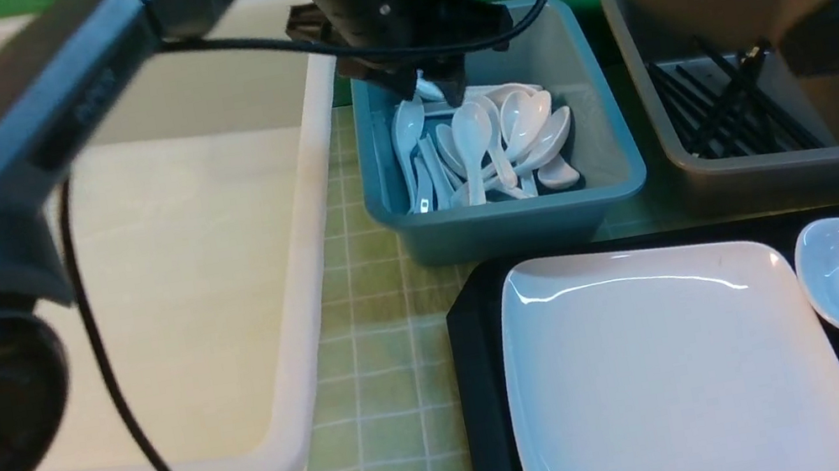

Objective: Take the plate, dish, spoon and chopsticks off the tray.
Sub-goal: Use the right arm to grab a small plate from the dinner plate

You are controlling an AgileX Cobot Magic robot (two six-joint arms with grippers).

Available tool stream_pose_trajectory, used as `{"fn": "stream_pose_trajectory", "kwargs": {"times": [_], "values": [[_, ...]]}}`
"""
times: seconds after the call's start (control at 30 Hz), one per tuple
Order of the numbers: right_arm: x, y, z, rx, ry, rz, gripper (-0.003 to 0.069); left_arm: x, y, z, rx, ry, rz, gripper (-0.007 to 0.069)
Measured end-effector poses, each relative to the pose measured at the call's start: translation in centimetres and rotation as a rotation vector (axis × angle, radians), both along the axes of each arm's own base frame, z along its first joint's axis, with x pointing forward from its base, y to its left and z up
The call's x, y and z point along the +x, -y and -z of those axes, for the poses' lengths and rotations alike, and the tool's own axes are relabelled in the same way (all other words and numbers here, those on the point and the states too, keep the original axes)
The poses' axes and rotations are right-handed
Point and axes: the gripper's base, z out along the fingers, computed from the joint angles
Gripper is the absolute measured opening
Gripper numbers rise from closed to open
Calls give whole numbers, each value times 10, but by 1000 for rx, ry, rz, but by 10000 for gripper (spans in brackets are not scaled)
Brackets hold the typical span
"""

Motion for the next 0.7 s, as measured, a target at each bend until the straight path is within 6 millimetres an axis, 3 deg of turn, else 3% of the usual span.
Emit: {"fn": "stream_pose_trajectory", "kwargs": {"times": [0.07,0.2,0.3,0.43,0.47,0.53,0.6,0.7], "values": [[-10,10,3,-67,-45,62,14,-19,6,-7,4,-20,56,31],[-23,34,23,-222,-111,230,14,-57,28,11,39,-122,156,-12],[-28,42,56,-315,-224,285,14,-86,43,26,83,-188,237,-13],[-32,37,113,-335,-449,251,36,-117,51,36,114,-227,303,-13],[-34,35,132,-336,-524,231,64,-126,52,40,113,-227,320,-13],[-35,33,149,-334,-585,220,99,-132,52,39,99,-219,335,-13],[-37,31,174,-330,-647,213,240,-144,51,42,56,-186,397,-13],[-36,30,192,-324,-652,213,379,-152,50,37,-23,-144,458,-13]]}}
